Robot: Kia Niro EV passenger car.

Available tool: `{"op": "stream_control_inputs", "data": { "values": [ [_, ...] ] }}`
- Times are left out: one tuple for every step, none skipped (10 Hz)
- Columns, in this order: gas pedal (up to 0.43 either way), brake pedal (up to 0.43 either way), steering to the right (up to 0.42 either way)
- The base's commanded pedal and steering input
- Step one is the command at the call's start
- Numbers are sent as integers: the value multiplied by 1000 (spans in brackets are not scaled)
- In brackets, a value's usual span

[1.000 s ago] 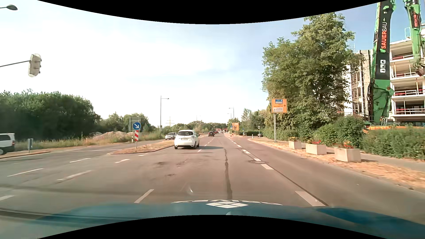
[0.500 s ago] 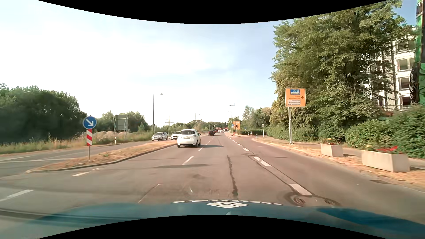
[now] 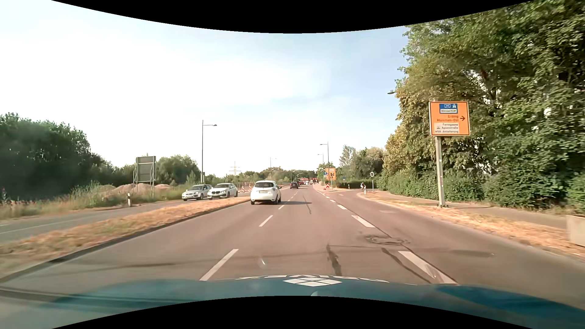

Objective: Follow the waypoints while adhering to traffic rules and regulations

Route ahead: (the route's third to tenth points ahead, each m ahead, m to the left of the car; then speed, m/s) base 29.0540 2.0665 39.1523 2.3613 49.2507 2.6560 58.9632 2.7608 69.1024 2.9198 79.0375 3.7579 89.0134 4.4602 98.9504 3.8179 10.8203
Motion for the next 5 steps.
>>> {"op": "stream_control_inputs", "data": {
  "values": [
    [169, 0, -24],
    [169, 0, -24],
    [169, 0, -24],
    [169, 0, -24],
    [169, 0, -24]
  ]
}}
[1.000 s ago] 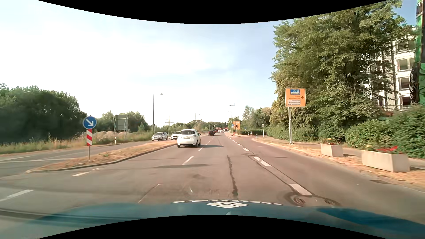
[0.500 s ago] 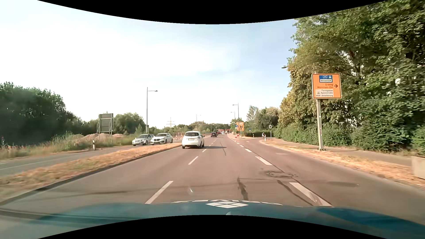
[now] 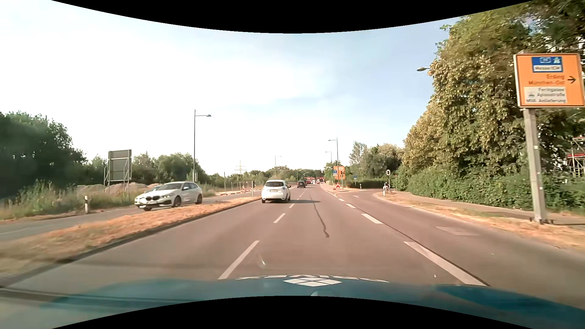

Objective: Follow the waypoints while adhering to traffic rules and regulations

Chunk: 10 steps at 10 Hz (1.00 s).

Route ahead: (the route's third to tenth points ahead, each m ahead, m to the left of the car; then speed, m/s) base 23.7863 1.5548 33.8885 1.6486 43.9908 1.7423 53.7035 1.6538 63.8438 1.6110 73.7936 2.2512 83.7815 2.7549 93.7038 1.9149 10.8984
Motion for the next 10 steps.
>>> {"op": "stream_control_inputs", "data": {
  "values": [
    [169, 0, -24],
    [169, 0, -23],
    [169, 0, -21],
    [169, 0, -20],
    [169, 0, -18],
    [169, 0, -15],
    [169, 0, -13],
    [157, 0, -12],
    [157, 0, -8],
    [157, 0, -4]
  ]
}}
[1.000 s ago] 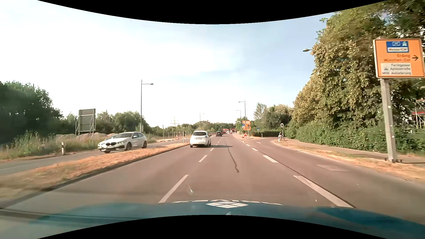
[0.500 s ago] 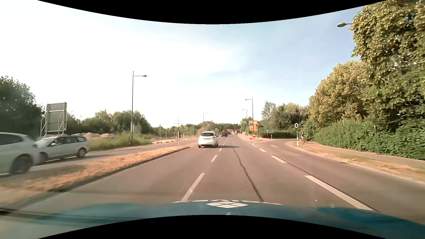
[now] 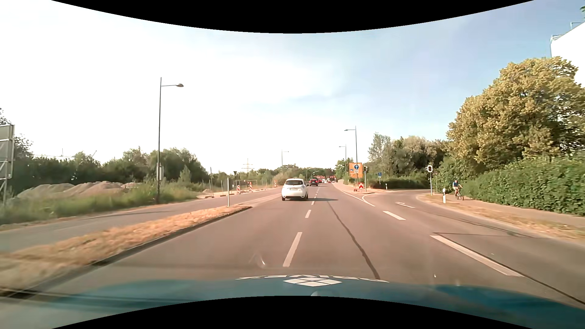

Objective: Follow the waypoints while adhering to traffic rules and regulations

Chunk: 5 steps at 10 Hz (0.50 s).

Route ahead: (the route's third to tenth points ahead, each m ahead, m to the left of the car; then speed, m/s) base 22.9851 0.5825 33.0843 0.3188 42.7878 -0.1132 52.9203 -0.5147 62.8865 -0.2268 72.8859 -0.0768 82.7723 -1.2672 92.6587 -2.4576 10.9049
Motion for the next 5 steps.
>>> {"op": "stream_control_inputs", "data": {
  "values": [
    [157, 0, -4],
    [157, 0, -4],
    [157, 0, -3],
    [157, 0, -3],
    [157, 0, -3]
  ]
}}
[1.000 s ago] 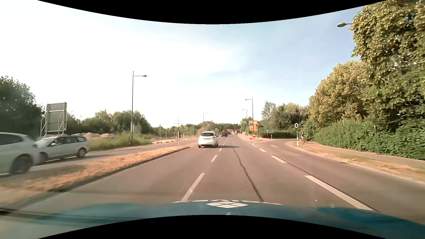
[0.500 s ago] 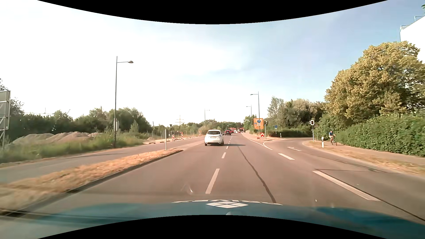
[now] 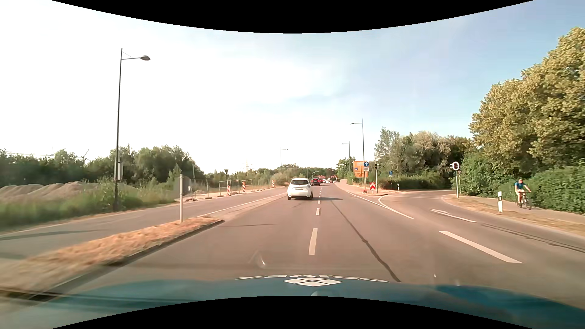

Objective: Follow the waypoints while adhering to traffic rules and regulations

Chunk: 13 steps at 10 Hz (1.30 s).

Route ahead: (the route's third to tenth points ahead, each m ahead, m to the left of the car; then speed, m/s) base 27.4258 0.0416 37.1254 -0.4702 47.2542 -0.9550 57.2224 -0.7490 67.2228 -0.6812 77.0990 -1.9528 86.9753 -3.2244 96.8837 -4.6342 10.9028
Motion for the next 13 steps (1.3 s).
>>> {"op": "stream_control_inputs", "data": {
  "values": [
    [157, 0, 1],
    [157, 0, 1],
    [157, 0, 1],
    [157, 0, 1],
    [157, 0, 1],
    [157, 0, 1],
    [157, 0, 1],
    [157, 0, 1],
    [157, 0, 1],
    [157, 0, 1],
    [157, 0, 1],
    [157, 0, 2],
    [157, 0, 3]
  ]
}}
